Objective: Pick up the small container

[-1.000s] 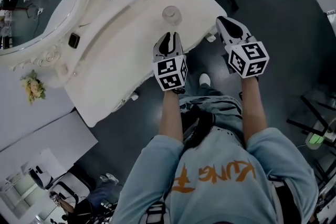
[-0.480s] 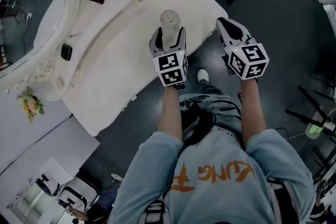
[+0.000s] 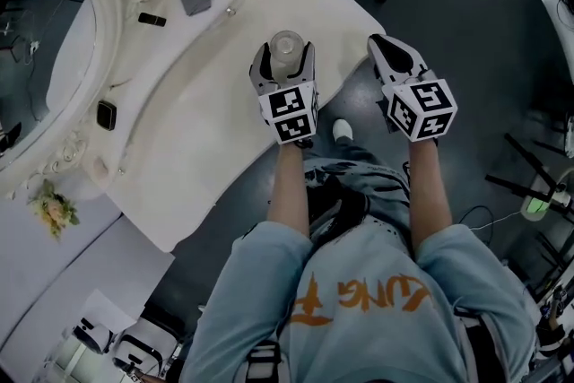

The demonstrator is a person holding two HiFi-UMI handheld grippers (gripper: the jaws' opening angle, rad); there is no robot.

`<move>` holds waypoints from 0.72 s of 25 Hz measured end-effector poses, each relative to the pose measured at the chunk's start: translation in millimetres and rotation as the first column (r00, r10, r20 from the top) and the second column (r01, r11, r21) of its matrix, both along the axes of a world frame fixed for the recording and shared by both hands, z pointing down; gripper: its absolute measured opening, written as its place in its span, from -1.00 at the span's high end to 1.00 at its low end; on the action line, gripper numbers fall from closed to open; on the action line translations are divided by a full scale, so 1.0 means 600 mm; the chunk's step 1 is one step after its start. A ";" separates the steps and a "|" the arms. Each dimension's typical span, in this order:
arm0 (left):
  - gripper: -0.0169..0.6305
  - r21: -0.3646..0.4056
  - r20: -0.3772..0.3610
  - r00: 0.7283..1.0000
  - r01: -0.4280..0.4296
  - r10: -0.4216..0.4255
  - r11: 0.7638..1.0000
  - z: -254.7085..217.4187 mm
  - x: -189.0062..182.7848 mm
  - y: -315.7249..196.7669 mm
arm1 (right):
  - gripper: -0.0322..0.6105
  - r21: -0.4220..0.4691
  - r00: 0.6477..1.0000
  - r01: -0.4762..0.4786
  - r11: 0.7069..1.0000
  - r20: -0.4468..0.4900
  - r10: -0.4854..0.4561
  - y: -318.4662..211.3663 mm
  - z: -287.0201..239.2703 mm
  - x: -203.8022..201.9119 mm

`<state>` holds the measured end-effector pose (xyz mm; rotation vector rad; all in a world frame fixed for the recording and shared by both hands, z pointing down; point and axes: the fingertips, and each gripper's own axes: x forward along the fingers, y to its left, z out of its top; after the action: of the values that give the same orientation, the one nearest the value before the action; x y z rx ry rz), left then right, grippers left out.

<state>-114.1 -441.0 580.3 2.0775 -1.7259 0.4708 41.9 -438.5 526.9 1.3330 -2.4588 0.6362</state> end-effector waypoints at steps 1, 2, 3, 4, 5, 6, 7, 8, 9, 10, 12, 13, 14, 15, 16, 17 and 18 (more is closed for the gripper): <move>-0.09 0.001 0.001 1.000 -0.006 0.006 1.000 0.000 0.002 -0.004 | 0.79 -0.003 1.000 -0.005 1.000 -0.004 0.005 -0.001 0.001 0.002; -0.09 0.001 0.007 1.000 -0.012 0.012 1.000 0.001 0.003 -0.007 | 0.79 -0.005 1.000 -0.009 1.000 -0.008 0.009 -0.002 0.003 0.004; -0.09 0.001 0.015 1.000 -0.017 0.017 1.000 0.001 0.004 -0.009 | 0.79 -0.007 1.000 -0.013 1.000 -0.011 0.013 -0.004 0.004 0.005; -0.09 0.000 0.025 0.999 -0.023 0.023 1.000 0.000 0.004 -0.011 | 0.79 -0.009 1.000 -0.016 1.000 -0.012 0.016 -0.005 0.004 0.006; -0.09 0.000 0.031 0.999 -0.029 0.029 1.000 0.001 0.004 -0.011 | 0.79 -0.010 1.000 -0.018 1.000 -0.013 0.018 -0.006 0.005 0.005; -0.09 -0.004 0.035 0.999 -0.035 0.035 0.999 0.001 0.004 -0.011 | 0.79 -0.011 1.000 -0.017 1.000 -0.014 0.017 -0.006 0.005 0.004; -0.09 -0.009 0.036 0.998 -0.041 0.041 0.999 0.002 0.005 -0.011 | 0.79 -0.011 1.000 -0.014 1.000 -0.015 0.014 -0.006 0.005 0.002; -0.09 -0.016 0.035 0.998 -0.047 0.048 0.999 0.003 0.005 -0.010 | 0.79 -0.010 1.000 -0.010 1.000 -0.014 0.010 -0.006 0.004 -0.001; -0.09 -0.024 0.030 0.998 -0.052 0.053 0.998 0.003 0.006 -0.009 | 0.79 -0.008 1.000 -0.004 1.000 -0.014 0.004 -0.005 0.003 -0.004; -0.09 -0.029 0.022 0.998 -0.052 0.053 0.998 0.003 0.005 -0.006 | 0.79 -0.005 1.000 0.003 1.000 -0.013 -0.003 -0.005 0.000 -0.007; -0.09 -0.033 0.004 0.999 -0.037 0.037 0.999 0.000 -0.002 0.003 | 0.79 0.003 1.000 0.018 1.000 -0.010 -0.018 -0.002 -0.005 -0.012; -0.09 -0.031 -0.002 1.000 -0.026 0.026 0.999 -0.004 -0.007 0.008 | 0.79 0.007 1.000 0.026 1.000 -0.009 -0.026 -0.001 -0.007 -0.015; -0.09 -0.026 -0.005 1.000 -0.015 0.015 1.000 -0.008 -0.012 0.012 | 0.79 0.010 0.999 0.034 0.999 -0.009 -0.034 0.000 -0.009 -0.017; -0.09 -0.020 -0.007 1.000 -0.004 0.003 1.000 -0.013 -0.017 0.016 | 0.79 0.014 0.999 0.041 0.999 -0.008 -0.041 0.003 -0.011 -0.018; -0.09 -0.013 -0.010 1.000 0.010 -0.010 1.000 -0.020 -0.022 0.021 | 0.79 0.017 0.999 0.049 0.999 -0.006 -0.048 0.006 -0.014 -0.020; -0.09 -0.004 -0.014 1.000 0.024 -0.024 1.000 -0.028 -0.028 0.025 | 0.79 0.020 0.998 0.058 0.998 -0.005 -0.058 0.010 -0.016 -0.023; -0.09 0.007 -0.017 0.999 0.039 -0.038 0.999 -0.037 -0.034 0.030 | 0.79 0.023 0.998 0.069 0.997 -0.003 -0.069 0.013 -0.019 -0.027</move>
<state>-134.6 -423.2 558.3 2.0436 -1.7573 0.4351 25.4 -430.4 515.4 1.2509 -2.5059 0.5910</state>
